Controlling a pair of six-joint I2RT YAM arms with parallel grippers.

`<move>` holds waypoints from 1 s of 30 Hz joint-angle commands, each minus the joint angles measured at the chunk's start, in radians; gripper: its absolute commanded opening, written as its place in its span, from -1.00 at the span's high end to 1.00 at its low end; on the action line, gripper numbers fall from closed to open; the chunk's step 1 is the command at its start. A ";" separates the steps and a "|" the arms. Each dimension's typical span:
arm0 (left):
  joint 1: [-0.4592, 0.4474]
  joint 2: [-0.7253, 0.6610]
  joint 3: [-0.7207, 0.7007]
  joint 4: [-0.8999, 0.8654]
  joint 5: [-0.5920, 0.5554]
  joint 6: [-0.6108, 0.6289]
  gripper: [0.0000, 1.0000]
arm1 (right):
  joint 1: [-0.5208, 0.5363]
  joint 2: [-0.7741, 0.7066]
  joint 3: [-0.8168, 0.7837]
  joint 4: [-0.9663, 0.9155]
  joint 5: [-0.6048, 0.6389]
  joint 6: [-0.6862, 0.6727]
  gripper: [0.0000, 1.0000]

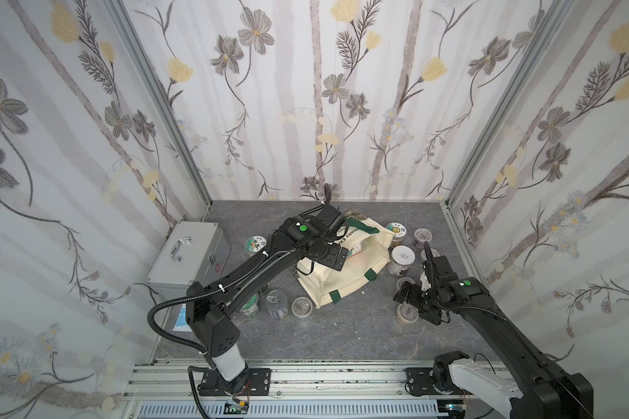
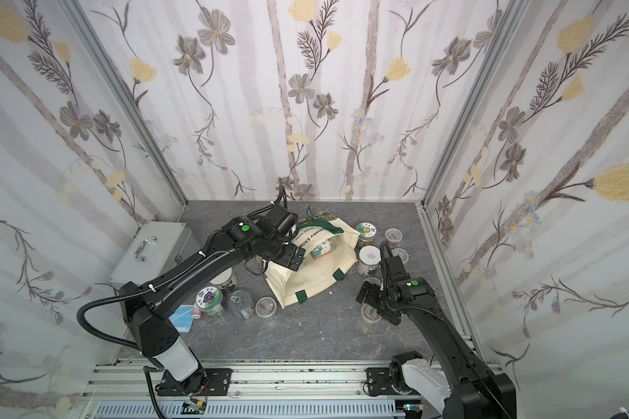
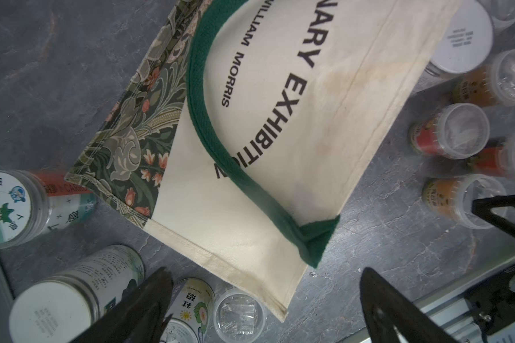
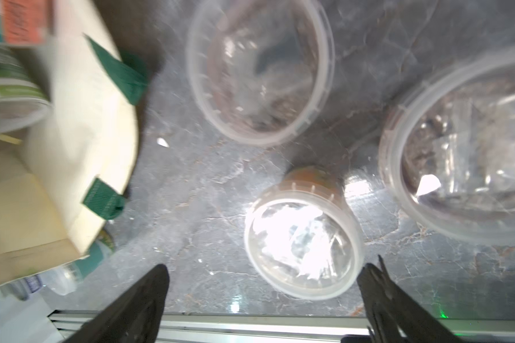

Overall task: Take out the seed jars from the canvas bag
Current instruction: Place the seed jar at the center of the board, then adjust the canvas bag at the center of the board.

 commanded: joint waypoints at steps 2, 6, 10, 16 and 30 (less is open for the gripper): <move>-0.017 0.096 0.086 -0.105 -0.155 0.035 -1.00 | 0.001 -0.060 0.056 0.013 -0.012 0.020 -1.00; -0.027 0.201 0.177 -0.125 -0.145 0.052 -0.96 | 0.001 -0.124 0.080 0.023 0.011 0.035 -0.99; -0.034 0.290 0.260 -0.134 -0.150 0.058 -0.86 | 0.008 -0.184 0.044 0.142 -0.078 0.075 -0.99; -0.020 0.360 0.359 -0.177 -0.150 0.056 -0.55 | 0.174 -0.183 -0.026 0.432 -0.083 0.215 -0.99; 0.075 0.339 0.409 -0.179 -0.011 0.024 0.40 | 0.372 0.184 -0.063 1.067 -0.022 0.346 -0.99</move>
